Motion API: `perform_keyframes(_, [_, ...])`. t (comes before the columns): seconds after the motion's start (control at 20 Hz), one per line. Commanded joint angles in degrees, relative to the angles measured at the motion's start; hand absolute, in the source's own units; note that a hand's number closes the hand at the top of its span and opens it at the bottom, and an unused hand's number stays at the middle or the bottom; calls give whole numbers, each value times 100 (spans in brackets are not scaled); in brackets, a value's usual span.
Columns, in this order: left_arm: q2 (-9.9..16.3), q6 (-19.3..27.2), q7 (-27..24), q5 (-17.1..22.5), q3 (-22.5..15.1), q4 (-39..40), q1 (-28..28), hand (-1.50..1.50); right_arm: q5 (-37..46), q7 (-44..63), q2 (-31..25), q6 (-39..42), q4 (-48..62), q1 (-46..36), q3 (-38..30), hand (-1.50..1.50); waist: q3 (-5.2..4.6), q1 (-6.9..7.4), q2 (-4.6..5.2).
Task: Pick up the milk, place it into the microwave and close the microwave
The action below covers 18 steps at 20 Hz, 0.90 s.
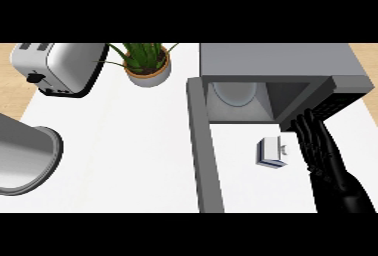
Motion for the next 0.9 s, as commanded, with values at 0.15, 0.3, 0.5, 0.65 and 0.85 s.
perform_keyframes(0.15, [-148,-417,-30,382,310,-486,607,-150,-27,-151,19,-39,694,-242,-382,-150,1,20,4])
perform_keyframes(0.3, [-110,-574,-95,455,455,-230,506,-150,-271,-884,-18,64,1200,114,-505,-150,3,1,6])
perform_keyframes(0.5, [-337,-776,-9,635,586,-865,1038,-150,-255,-1182,35,44,1522,166,-555,-150,3,16,3])
perform_keyframes(0.65, [-4,-802,30,997,1184,-306,570,-150,-249,-1165,95,-66,1903,-54,-753,-150,2,4,6])
perform_keyframes(0.85, [-196,-1124,51,1034,1088,-755,1086,-150,-566,-1636,-228,121,2375,67,-1379,-150,4,22,4])
